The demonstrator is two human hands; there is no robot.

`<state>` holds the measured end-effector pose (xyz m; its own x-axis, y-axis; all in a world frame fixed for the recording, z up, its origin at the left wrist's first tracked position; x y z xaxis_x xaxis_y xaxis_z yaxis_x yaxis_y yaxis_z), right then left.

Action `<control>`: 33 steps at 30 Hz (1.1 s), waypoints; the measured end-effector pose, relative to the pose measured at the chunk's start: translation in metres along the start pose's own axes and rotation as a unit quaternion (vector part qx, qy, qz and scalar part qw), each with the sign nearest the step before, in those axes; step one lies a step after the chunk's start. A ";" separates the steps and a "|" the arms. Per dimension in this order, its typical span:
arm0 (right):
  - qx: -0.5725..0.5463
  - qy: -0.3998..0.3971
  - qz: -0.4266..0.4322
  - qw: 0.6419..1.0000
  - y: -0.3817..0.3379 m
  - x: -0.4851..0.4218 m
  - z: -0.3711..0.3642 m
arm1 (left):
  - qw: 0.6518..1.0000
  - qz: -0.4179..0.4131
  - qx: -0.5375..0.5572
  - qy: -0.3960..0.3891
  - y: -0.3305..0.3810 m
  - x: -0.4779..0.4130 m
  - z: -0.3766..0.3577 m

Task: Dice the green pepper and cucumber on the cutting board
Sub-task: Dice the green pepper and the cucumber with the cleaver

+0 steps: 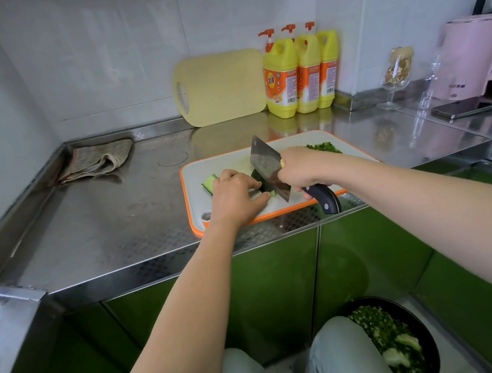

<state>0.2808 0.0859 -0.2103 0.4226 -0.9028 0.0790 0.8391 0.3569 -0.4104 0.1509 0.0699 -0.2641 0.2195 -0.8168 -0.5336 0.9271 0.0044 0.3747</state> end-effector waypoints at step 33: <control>0.149 0.018 0.039 0.988 -0.021 -0.021 -0.024 | 0.999 -0.038 -0.017 -0.007 0.000 -0.001 -0.004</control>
<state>0.2460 0.0916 -0.2252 0.4817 -0.8760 0.0236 0.8706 0.4753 -0.1271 0.1523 0.0730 -0.2669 0.1439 -0.8231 -0.5493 0.9508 -0.0388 0.3072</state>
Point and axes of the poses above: each hand's wrist, its own x-axis away from the middle knuckle, its own z-axis out of the back of the hand, y = z × x, the point moved 7 cm from there along -x, towards the middle knuckle, and after that the axes turned 7 degrees about y, right-handed, at the moved point
